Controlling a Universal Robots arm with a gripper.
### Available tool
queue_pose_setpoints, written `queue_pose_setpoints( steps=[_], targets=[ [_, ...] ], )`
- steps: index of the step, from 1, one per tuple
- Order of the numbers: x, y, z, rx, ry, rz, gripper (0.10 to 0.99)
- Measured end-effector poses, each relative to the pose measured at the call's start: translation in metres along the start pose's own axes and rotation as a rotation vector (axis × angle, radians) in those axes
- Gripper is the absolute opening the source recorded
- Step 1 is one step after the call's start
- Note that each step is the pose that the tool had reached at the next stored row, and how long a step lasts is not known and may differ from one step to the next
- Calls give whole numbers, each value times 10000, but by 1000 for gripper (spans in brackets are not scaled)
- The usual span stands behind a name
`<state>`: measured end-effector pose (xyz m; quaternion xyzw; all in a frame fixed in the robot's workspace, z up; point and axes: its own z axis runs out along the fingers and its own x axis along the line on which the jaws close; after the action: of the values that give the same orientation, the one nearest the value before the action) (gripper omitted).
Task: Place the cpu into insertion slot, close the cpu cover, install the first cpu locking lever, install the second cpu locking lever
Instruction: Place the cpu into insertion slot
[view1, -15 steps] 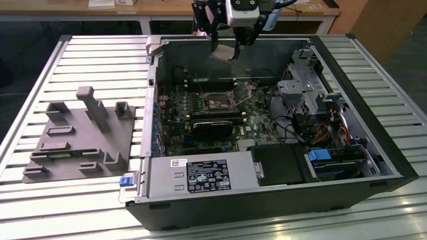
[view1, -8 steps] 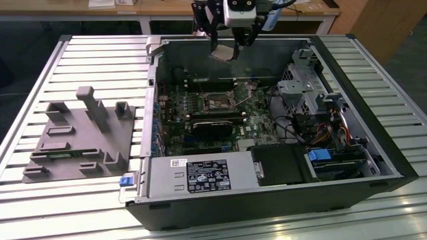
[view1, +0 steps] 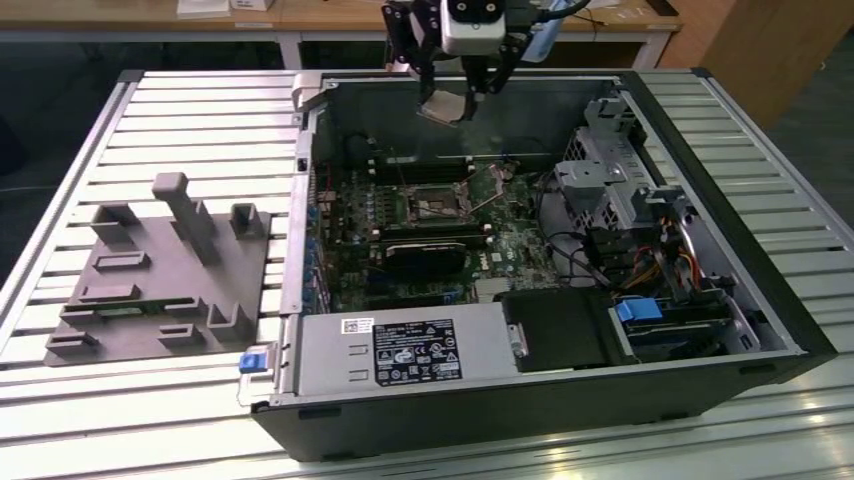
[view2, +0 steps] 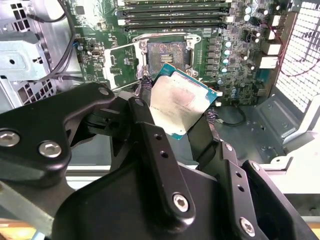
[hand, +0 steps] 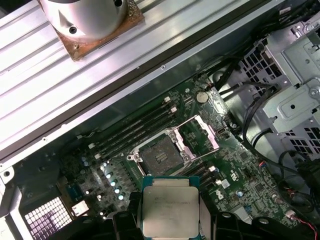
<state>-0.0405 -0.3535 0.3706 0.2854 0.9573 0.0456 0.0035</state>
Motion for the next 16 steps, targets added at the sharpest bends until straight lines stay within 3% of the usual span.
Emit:
queue_pose_setpoints(
  steps=[16],
  targets=[
    [32,-19,14,-14,-65,722,541]
  ],
)
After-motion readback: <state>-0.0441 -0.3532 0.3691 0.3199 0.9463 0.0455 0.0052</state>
